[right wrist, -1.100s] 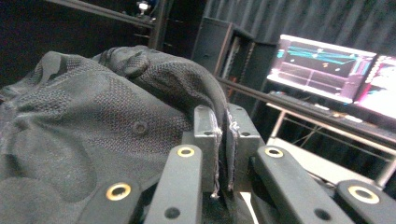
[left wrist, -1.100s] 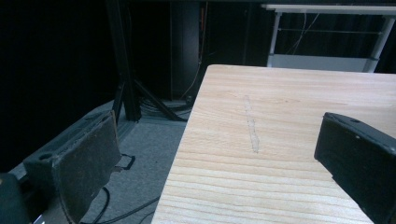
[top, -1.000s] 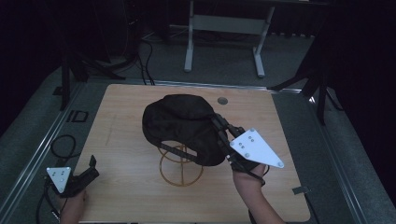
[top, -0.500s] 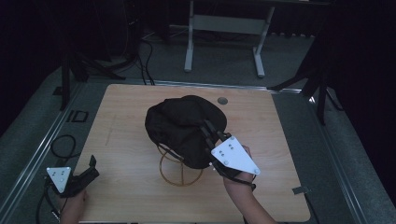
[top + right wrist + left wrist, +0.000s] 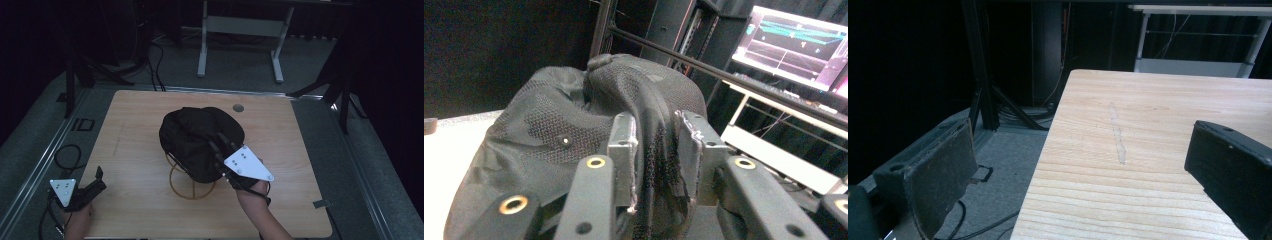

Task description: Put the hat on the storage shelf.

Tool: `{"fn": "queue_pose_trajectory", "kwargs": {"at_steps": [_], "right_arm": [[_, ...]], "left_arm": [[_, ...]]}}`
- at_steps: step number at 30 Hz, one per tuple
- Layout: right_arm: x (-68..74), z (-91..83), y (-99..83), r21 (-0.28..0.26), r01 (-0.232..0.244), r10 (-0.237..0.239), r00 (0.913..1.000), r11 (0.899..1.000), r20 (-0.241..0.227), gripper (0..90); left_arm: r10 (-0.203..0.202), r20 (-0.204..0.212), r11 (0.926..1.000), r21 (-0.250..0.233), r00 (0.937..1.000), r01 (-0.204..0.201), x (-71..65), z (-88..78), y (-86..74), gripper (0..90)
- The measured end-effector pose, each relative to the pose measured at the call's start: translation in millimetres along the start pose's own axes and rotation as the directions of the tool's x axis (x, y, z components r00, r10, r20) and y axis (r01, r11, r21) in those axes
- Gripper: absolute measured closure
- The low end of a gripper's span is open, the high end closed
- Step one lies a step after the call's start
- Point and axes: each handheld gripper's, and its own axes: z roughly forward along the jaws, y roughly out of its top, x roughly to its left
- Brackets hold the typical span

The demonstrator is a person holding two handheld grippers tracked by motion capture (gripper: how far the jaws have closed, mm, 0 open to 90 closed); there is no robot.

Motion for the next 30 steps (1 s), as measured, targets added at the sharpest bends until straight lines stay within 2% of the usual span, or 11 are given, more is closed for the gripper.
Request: {"fn": "queue_pose_trajectory", "kwargs": {"at_steps": [6, 15, 17, 18, 20, 24, 25, 27, 30], "right_arm": [[-2.3, 3.5, -2.6, 0.008, -0.035, 0.035, 0.9993, 0.999, -0.016, 64.2], [-3.2, 2.3, -1.1, 0.001, -0.035, 0.035, 0.9983, 0.999, -0.046, 64.4], [-2.4, 2.1, -1.0, -0.002, -0.034, 0.034, 0.9980, 0.999, -0.053, 60.6], [-2.0, 2.1, -0.7, -0.004, -0.044, 0.044, 0.9974, 0.999, -0.057, 56.3], [-1.8, 2.8, -0.1, -0.006, -0.063, 0.062, 0.9952, 0.998, -0.076, 53.9], [0.0, 5.8, -0.7, 0.010, -0.060, 0.060, 0.9935, 0.998, -0.097, 56.0], [3.7, 10.4, -3.2, 0.031, -0.051, 0.055, 0.9905, 0.998, -0.127, 56.0], [8.7, 14.7, -6.1, 0.052, -0.019, 0.026, 0.9893, 0.998, -0.143, 56.2], [12.5, 19.1, -10.0, 0.075, -0.010, 0.023, 0.9862, 0.997, -0.164, 55.7]], "left_arm": [[-0.002, 0.001, 1.0000, 0.000, 1.0000, 0.002, 0.3, -0.1, 0.0, 0.6], [-0.006, 0.002, 1.0000, 0.002, 1.0000, 0.006, 0.5, -0.1, 0.0, 0.6], [-0.006, 0.002, 1.0000, 0.002, 1.0000, 0.006, 0.5, -0.1, 0.0, 0.6], [-0.006, 0.002, 1.0000, 0.002, 1.0000, 0.006, 0.6, -0.2, 0.0, 0.6], [-0.006, 0.002, 1.0000, 0.002, 1.0000, 0.006, 0.7, -0.2, 0.0, 0.6], [-0.006, 0.003, 1.0000, 0.001, 1.0000, 0.006, 0.8, -0.2, 0.1, 0.6], [-0.005, 0.004, 1.0000, 0.001, 1.0000, 0.005, 0.9, -0.2, 0.0, 0.6], [-0.007, 0.005, 1.0000, 0.002, 1.0000, 0.007, 1.0, -0.3, 0.1, 0.6], [-0.011, 0.006, 0.9999, 0.001, 0.9999, 0.011, 0.8, -0.2, 0.0, 0.6]]}}
